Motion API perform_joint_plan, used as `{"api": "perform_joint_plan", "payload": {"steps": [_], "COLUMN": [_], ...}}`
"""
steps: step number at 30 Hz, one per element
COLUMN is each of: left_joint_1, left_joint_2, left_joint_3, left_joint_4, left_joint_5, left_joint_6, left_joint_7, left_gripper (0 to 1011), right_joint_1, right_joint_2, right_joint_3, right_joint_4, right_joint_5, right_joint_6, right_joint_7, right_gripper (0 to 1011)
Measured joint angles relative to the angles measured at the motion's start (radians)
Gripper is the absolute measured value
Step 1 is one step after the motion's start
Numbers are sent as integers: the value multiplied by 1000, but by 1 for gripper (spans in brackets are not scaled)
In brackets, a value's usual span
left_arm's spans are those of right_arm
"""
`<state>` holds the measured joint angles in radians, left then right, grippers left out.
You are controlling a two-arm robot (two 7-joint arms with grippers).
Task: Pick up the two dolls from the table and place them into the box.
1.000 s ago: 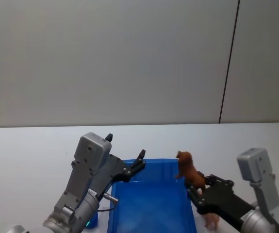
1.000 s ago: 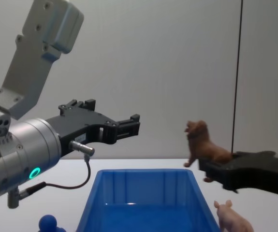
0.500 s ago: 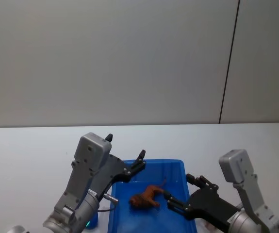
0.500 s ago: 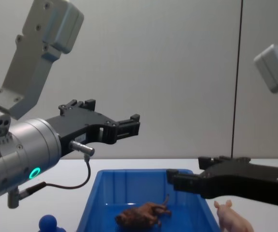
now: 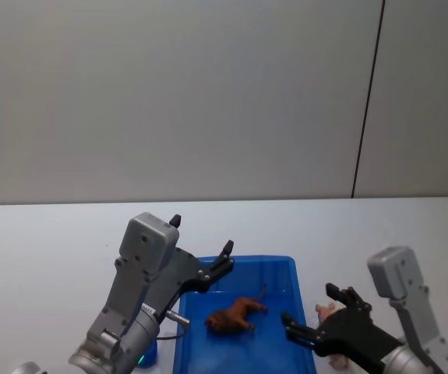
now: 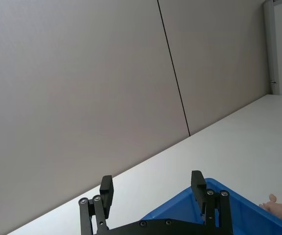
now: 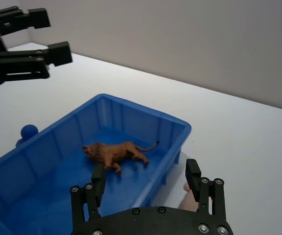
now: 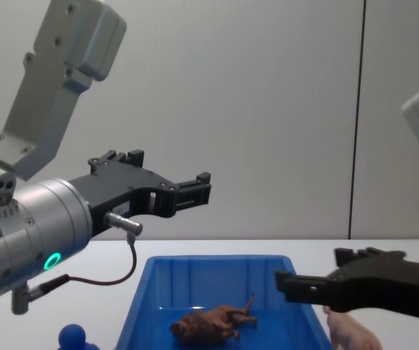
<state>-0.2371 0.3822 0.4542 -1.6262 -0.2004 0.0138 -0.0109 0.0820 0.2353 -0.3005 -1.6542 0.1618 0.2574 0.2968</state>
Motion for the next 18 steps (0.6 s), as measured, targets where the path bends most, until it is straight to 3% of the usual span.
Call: {"api": "perform_joint_plan", "payload": {"steps": [18], "left_joint_1": [0], "left_joint_2": [0], "left_joint_3": [0], "left_joint_4": [0], "left_joint_5": [0], "left_joint_6": [0], "left_joint_7": [0], "left_gripper": [1001], "right_joint_1": [-101], "right_joint_2": [61], "right_joint_3": [38], "right_joint_4": [-78], "right_joint_5": [39], "right_joint_6": [16], "right_joint_7": [-164], "right_gripper": [1001]}}
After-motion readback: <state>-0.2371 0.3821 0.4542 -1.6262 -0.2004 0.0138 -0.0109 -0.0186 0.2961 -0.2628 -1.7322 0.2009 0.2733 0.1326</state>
